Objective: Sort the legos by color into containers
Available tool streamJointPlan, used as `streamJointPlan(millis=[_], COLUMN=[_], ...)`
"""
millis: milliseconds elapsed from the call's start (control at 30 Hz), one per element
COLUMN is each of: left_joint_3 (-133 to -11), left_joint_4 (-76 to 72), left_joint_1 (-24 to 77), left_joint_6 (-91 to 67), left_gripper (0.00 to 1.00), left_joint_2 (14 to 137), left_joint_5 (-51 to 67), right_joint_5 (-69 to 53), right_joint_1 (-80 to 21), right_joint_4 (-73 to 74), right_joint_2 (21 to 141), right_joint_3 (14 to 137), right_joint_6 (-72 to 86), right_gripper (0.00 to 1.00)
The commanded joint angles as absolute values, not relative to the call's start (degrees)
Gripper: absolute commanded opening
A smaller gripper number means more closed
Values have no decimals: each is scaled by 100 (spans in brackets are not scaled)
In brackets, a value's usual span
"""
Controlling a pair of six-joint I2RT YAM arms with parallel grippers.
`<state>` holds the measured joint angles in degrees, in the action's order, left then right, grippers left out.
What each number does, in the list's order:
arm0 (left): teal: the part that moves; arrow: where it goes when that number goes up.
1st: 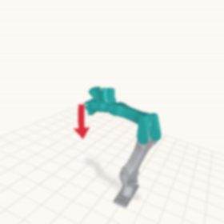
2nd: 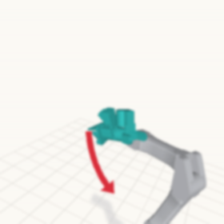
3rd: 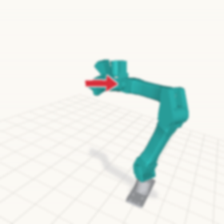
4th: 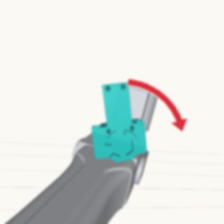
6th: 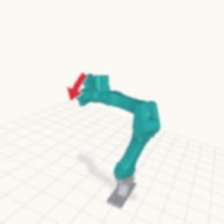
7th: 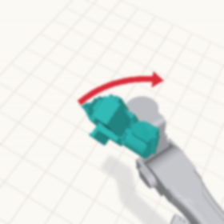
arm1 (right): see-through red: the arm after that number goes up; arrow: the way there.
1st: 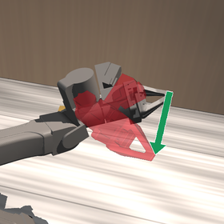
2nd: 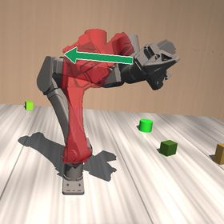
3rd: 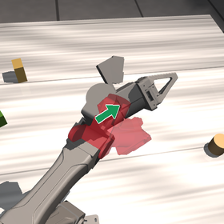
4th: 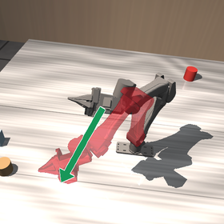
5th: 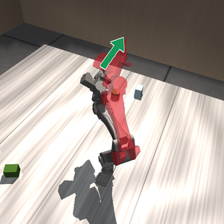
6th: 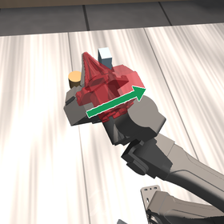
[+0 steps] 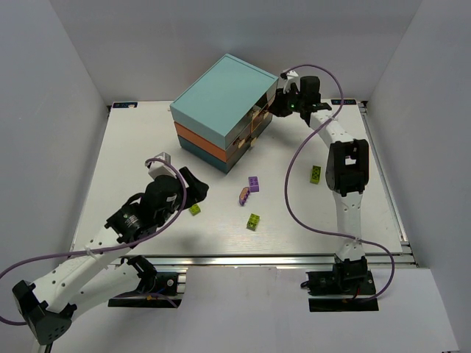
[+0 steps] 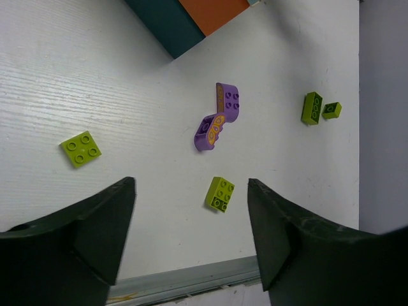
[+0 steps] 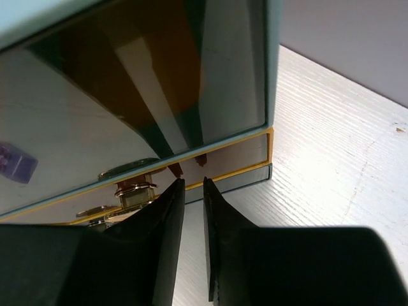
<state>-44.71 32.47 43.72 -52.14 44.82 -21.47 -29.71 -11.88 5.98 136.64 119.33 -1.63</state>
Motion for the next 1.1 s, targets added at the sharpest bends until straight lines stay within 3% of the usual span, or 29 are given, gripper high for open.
streamJointPlan(millis=[0,100,267,433,700,833,900,1067], left_joint_3=[-4562,-4544,-4404,-4140,-4192,-4078,-4025,-4025], left_joint_4=[3173,3120,3076,2953,3138,3085,3059,3137], left_joint_1=[4377,4377,4377,4377,4324,4324,4324,4324], left_joint_6=[-5256,-5265,-5396,-5519,-5537,-5616,-5651,-5643], left_gripper=[83,84,90,90,91,91,91,91], left_joint_2=[4570,4614,4553,4430,4395,4281,4219,4201], left_joint_5=[-2188,-2162,-2127,-2109,-2153,-2180,-2180,-2188], right_joint_5=[-3656,-3586,-3568,-4332,-5668,-5599,-5275,-4502], right_joint_1=[-1424,-1345,-1126,-1116,-1396,-1678,-1845,-2231], right_joint_4=[71,-112,-719,-694,-1992,-2338,-2268,-1812], right_joint_2=[13615,13265,12394,12059,11839,11593,11540,11645], right_joint_3=[12016,11682,9890,9098,8113,7779,7839,8243], right_joint_6=[176,132,26,26,992,1213,1265,1046], right_gripper=[26,26,29,53,70,77,89,89])
